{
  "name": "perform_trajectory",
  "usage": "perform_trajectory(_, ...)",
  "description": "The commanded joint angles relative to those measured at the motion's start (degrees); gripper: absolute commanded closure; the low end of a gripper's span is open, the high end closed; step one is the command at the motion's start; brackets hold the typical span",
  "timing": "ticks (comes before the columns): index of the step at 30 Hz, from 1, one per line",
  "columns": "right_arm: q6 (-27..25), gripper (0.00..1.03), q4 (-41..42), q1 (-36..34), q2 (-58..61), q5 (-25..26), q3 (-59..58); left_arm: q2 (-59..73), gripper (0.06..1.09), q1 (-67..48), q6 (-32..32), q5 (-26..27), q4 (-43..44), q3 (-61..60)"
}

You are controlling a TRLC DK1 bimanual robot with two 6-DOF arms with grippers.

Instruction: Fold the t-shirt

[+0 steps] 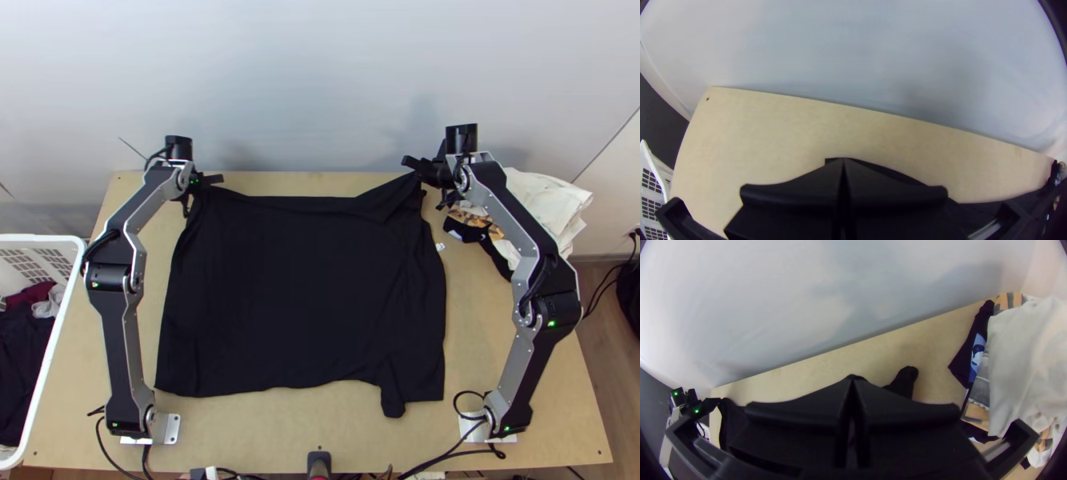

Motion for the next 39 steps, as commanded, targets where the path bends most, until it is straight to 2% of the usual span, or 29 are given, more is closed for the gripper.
perform_trajectory(1, -0.17, 1.0, -0.23, -0.64, -0.14, 0.03, 1.19, -0.6, 1.05, 1.7, 1.73, -0.22, 0.07, 0.9)
perform_trajectory(7, -0.17, 1.0, -0.23, -0.99, 2.41, 0.21, 5.67, 1.86, 1.05, 3.19, 1.82, -1.54, 0.5, 8.9)
perform_trajectory(14, -0.17, 1.0, -3.13, -1.6, 1.0, 0.91, 6.03, 0.1, 1.05, 3.1, 3.66, -1.54, 0.07, 10.39)
perform_trajectory(19, -0.43, 1.0, -3.92, -2.83, -5.42, 0.91, -2.24, -2.71, 1.05, 3.37, 4.1, -1.45, -3.71, 9.34)
perform_trajectory(24, -0.96, 1.0, -3.83, -3.45, -10.87, 0.91, -10.06, -6.58, 1.05, 3.37, 4.81, -0.39, -3.8, 1.87)
perform_trajectory(30, -0.78, 1.0, -2.86, -2.4, -11.74, 0.82, -10.15, -5.35, 1.04, 2.58, 3.93, -1.45, -5.12, 0.11)
perform_trajectory(31, -0.61, 1.0, -2.25, -2.13, -11.57, 0.82, -9.88, -4.91, 0.94, 2.58, 3.22, -1.45, -5.91, 0.38)
perform_trajectory(32, -0.61, 1.0, -1.72, -1.69, -11.22, 0.82, -9.53, -4.12, 0.75, 2.49, 2.43, -1.45, -7.32, 1.25)
perform_trajectory(33, -0.52, 1.0, -1.46, -1.52, -10.78, 0.82, -9.09, -3.32, 0.67, 2.31, 2.35, -1.54, -8.46, 2.48)
perform_trajectory(39, -0.43, 1.0, -1.46, -0.29, -8.14, 0.82, -5.66, 4.06, 0.48, 1.87, 2.43, -1.89, -15.23, 14.17)
